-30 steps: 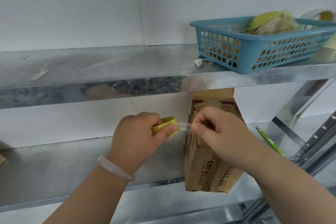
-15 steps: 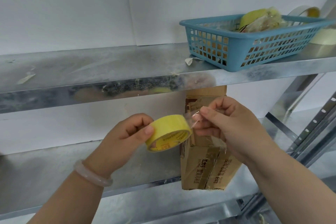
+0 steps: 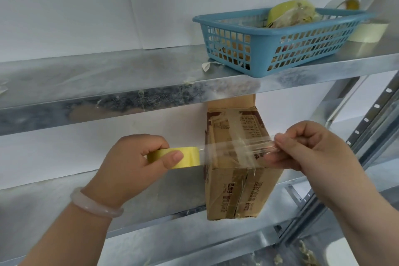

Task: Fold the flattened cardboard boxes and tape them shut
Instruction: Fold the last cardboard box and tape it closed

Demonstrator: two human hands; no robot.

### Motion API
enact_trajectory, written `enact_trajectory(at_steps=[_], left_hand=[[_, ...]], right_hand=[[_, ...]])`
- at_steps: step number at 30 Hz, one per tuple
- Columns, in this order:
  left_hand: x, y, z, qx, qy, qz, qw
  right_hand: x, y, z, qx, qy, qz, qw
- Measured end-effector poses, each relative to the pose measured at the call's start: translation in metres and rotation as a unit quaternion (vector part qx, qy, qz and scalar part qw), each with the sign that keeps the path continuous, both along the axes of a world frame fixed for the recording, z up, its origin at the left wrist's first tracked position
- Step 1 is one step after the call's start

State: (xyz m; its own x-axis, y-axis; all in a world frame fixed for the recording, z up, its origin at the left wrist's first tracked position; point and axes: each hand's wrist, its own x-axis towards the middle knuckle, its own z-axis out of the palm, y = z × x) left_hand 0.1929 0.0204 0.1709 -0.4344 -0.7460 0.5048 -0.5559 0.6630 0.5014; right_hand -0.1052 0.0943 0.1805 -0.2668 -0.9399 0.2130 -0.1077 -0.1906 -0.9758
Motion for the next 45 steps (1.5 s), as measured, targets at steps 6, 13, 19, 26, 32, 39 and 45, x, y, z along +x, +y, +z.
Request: enact_trajectory(at_steps=[6,13,19,26,32,39,45], left_hand=[[-0.012,0.003,-0.006,-0.117,-0.175,0.093,0.973],[-0.026,-0.011,-0.018,-0.135,-0.219,0.091,0.962],[-0.036,-0.018,-0.038,-0.106,-0.229,0.095,0.963],[-0.042,-0.025,-0.055,-0.083,-0.189,0.068,0.976],[-0.046,-0.025,-0.061,-0.070,-0.169,0.056,0.981],[-0.048,-0.024,-0.060,-0.050,-0.143,0.066,0.986],[-0.052,-0.024,-0.062,-0.036,-0.146,0.066,0.986]], right_hand=[[-0.025,0.017,-0.018,0.015,0.003,-0.011,1.000],[-0.047,0.012,-0.052,0.063,0.006,-0.025,0.998],[-0.053,-0.001,-0.083,0.077,-0.036,-0.008,0.996],[-0.038,-0.012,-0.116,0.074,-0.226,0.031,0.971],[-0.031,-0.021,-0.134,0.084,-0.348,0.042,0.933],[-0.035,-0.015,-0.138,0.132,-0.281,-0.033,0.950],[-0.029,-0.015,-0.101,-0.180,0.247,-0.072,0.949]])
